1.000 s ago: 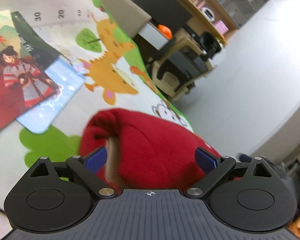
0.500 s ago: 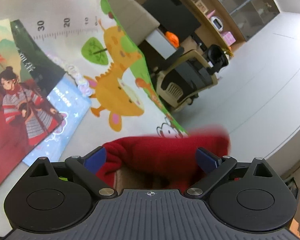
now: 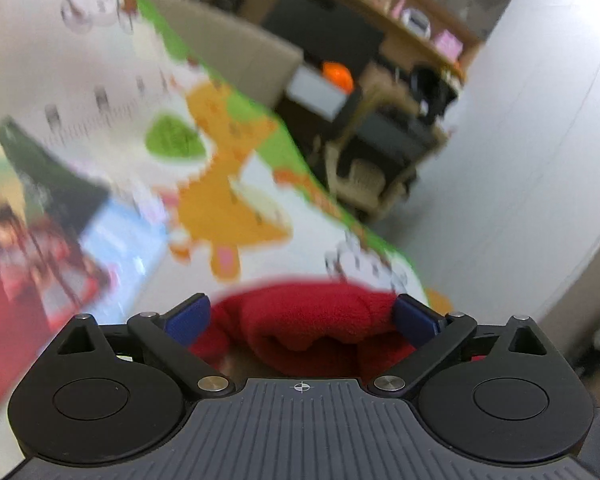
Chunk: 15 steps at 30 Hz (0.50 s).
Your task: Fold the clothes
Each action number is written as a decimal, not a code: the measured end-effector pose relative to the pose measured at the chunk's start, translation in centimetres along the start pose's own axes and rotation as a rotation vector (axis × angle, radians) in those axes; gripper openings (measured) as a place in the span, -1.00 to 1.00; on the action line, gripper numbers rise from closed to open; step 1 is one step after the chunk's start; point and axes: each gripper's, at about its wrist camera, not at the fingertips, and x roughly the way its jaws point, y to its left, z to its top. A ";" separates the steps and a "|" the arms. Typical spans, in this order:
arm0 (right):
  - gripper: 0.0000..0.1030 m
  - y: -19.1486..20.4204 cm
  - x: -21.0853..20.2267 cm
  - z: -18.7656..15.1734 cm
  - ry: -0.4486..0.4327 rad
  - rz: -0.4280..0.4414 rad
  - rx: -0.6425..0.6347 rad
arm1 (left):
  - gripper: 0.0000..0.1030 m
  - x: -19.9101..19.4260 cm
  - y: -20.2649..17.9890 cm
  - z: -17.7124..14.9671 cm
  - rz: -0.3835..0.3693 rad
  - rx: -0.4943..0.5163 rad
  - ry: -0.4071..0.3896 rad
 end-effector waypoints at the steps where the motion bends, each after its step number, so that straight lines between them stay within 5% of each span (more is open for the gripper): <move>1: 0.66 -1.5 -1.3 0.5 -0.025 -0.018 0.067 | 0.95 -0.6 0.0 0.9 -0.015 -0.002 -0.029; 5: 0.67 -7.1 -1.7 2.6 -0.105 -0.151 0.223 | 0.95 0.4 -1.3 4.4 -0.050 0.081 -0.038; 8: 0.67 -10.6 1.2 3.1 -0.099 -0.196 0.273 | 0.95 4.7 -1.7 3.9 0.004 0.167 0.079; 13: 0.87 -11.9 9.8 -3.0 0.289 -0.172 0.301 | 0.97 9.0 0.9 -2.9 0.042 0.189 0.382; 15: 1.00 -12.8 9.4 -5.0 0.258 -0.135 0.401 | 0.98 9.2 2.6 -4.9 0.010 0.114 0.452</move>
